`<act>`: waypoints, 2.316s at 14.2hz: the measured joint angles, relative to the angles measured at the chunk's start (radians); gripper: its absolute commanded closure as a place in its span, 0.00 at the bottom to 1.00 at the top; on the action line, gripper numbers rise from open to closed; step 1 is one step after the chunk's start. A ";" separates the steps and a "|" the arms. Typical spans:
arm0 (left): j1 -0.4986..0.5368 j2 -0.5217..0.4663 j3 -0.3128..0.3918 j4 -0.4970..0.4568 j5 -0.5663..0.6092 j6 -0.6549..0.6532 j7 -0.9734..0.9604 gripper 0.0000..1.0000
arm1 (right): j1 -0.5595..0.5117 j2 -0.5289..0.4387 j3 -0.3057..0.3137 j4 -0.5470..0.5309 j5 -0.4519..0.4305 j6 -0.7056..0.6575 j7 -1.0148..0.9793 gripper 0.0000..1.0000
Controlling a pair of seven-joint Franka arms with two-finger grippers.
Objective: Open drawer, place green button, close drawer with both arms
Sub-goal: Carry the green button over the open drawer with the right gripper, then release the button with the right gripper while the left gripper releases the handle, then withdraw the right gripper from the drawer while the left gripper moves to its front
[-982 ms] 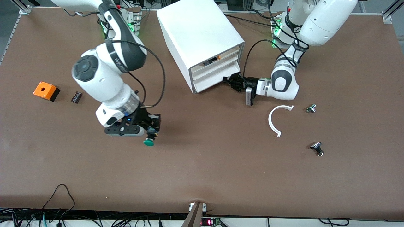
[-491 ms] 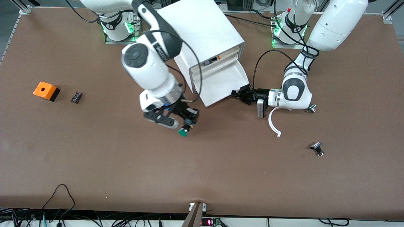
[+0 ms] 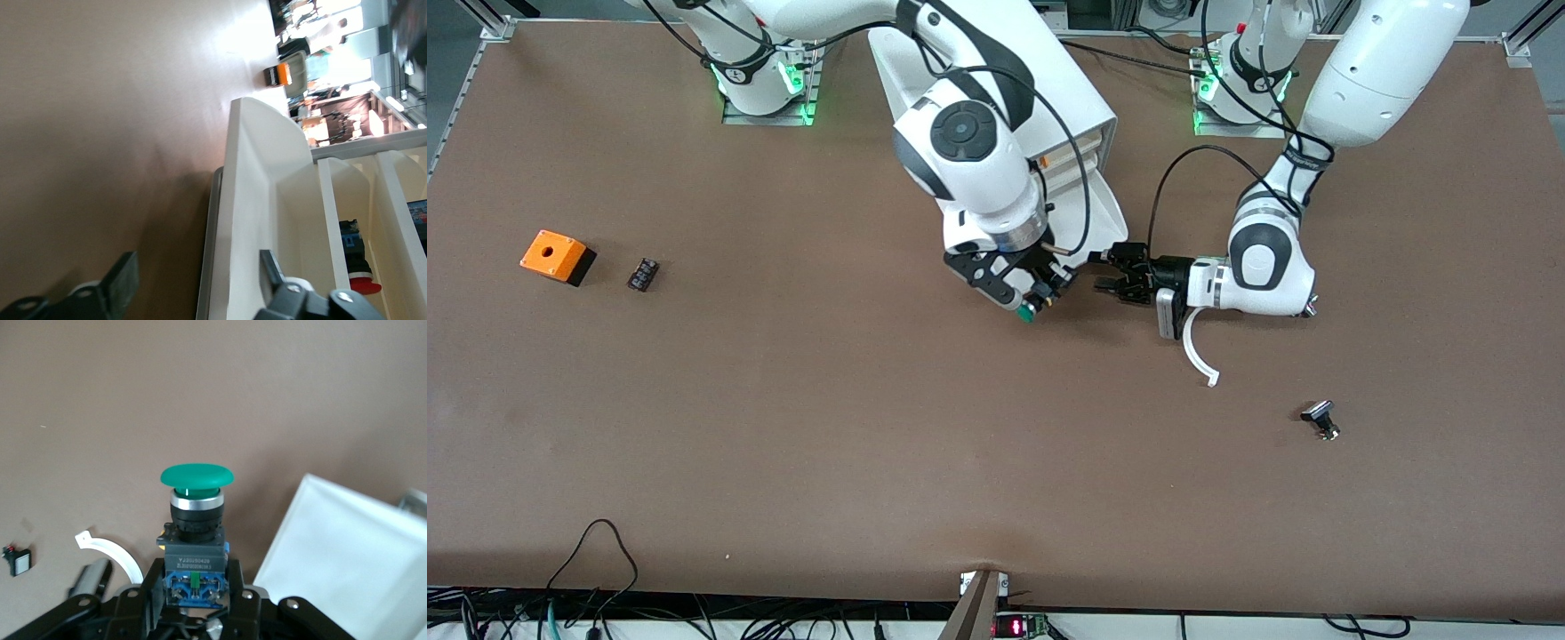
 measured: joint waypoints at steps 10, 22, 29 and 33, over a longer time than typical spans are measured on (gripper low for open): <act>0.025 -0.180 -0.001 0.259 0.696 -0.179 -1.038 0.00 | 0.149 0.048 0.000 -0.097 0.000 -0.011 0.297 0.52; 0.025 -0.031 0.006 0.651 1.148 -0.367 -1.452 0.02 | 0.036 0.008 -0.065 -0.019 -0.034 -0.061 -0.166 0.01; -0.120 -0.009 -0.018 0.551 1.150 -0.222 -1.918 0.08 | -0.049 -0.078 -0.206 -0.012 -0.049 -0.153 -0.950 0.01; -0.226 -0.006 -0.021 0.408 1.151 -0.029 -2.060 0.13 | -0.127 -0.130 -0.292 -0.024 -0.048 -0.270 -1.265 0.01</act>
